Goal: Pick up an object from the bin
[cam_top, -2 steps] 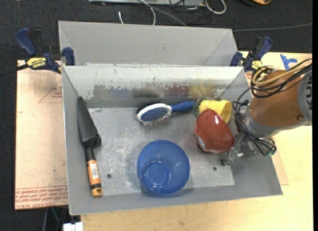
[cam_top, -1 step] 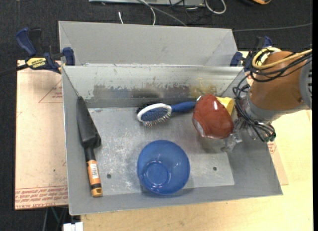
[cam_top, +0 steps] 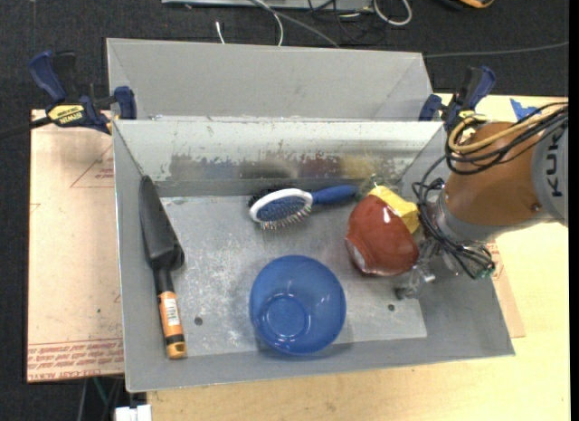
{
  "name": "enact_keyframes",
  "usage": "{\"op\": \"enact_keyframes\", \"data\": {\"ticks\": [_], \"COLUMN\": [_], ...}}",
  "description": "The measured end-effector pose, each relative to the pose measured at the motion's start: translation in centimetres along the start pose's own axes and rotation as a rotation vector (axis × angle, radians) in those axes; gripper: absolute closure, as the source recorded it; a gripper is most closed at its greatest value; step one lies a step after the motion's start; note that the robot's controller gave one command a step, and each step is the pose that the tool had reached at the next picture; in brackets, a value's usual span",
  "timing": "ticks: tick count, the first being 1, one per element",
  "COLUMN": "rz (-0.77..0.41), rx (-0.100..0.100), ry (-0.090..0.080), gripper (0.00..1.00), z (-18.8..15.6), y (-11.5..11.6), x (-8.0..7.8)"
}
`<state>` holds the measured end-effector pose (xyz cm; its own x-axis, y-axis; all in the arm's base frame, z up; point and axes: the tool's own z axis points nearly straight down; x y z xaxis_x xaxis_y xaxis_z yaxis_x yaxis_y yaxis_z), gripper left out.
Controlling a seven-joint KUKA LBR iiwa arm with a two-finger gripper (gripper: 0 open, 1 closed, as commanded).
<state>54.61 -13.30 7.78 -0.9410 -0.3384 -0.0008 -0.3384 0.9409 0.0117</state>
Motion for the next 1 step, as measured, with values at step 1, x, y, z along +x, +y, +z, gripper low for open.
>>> {"op": "enact_keyframes", "data": {"ticks": [1], "rz": [0.038], "rx": [-0.002], "ry": [0.004], "gripper": [1.00], "z": [-0.33], "y": [-0.02], "x": [-1.10]}}
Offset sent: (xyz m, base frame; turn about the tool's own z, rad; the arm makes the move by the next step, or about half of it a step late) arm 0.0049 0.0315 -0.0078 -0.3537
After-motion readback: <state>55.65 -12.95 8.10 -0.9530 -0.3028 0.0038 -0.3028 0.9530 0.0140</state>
